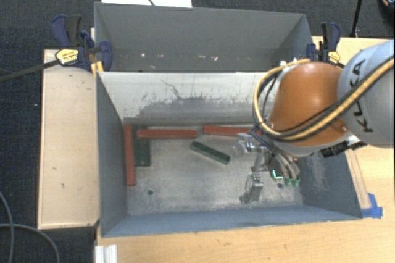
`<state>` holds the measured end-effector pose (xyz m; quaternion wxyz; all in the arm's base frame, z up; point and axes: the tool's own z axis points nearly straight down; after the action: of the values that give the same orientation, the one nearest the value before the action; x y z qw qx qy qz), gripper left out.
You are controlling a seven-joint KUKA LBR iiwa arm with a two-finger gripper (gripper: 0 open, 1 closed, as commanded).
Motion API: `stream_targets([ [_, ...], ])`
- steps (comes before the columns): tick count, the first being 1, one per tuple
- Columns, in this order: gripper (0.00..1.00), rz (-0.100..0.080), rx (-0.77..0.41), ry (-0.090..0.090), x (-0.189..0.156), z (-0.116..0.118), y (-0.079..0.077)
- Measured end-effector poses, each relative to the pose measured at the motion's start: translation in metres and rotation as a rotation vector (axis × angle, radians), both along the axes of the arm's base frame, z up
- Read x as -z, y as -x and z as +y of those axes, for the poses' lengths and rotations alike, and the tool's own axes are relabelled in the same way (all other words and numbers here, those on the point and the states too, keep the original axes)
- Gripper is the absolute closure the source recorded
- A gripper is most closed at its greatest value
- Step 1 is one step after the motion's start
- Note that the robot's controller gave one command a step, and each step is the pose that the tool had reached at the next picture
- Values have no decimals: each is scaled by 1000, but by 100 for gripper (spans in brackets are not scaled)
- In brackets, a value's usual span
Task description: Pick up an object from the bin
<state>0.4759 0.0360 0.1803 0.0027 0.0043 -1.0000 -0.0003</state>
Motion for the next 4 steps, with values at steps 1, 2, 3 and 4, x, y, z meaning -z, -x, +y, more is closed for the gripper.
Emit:
stream_targets([
  [1,0,-2,198,1,113,11,-41],
  [2,0,-12,179,-2,109,50,-98],
  [3,100,-7,182,0,109,48,-96],
  [4,100,-14,-90,0,38,23,-78],
])
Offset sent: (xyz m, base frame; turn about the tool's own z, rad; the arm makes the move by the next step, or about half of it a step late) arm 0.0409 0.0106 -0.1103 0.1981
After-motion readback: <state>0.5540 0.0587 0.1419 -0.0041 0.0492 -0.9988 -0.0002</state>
